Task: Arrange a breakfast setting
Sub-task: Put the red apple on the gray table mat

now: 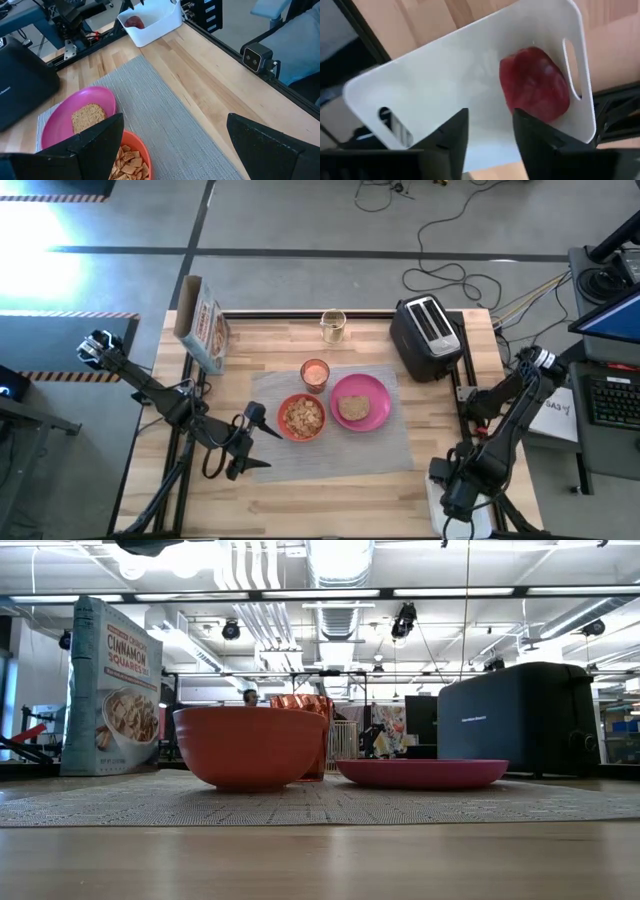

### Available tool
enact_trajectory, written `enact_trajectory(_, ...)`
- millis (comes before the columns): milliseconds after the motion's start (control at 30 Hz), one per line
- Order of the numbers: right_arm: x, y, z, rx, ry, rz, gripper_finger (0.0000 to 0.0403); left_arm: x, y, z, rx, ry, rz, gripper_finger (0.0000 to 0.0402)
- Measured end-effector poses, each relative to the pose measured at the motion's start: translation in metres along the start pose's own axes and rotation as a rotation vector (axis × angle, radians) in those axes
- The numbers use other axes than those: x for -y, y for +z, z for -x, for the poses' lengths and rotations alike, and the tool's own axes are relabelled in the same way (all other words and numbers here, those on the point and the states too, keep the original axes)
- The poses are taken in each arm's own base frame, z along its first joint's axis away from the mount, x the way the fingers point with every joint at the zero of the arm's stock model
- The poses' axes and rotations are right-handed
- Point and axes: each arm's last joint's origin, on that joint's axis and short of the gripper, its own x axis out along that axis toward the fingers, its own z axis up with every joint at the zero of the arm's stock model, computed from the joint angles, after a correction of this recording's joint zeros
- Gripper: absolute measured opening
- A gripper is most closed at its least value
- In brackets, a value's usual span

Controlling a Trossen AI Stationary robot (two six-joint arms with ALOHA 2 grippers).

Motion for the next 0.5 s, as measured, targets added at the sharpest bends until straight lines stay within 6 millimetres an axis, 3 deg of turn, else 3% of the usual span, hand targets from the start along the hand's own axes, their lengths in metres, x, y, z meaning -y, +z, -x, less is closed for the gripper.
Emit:
enact_trajectory(267,-0.007,0.009,-0.027,-0.035,-0.107,0.106,0.0219,0.001,-0.001,-0.002,-0.008,-0.001,-0.003,0.0336)
enact_trajectory(500,-0.009,0.011,-0.035,-0.05,-0.142,0.138,0.0237,0.001,-0.001,-0.002,-0.008,-0.002,-0.003,0.0336)
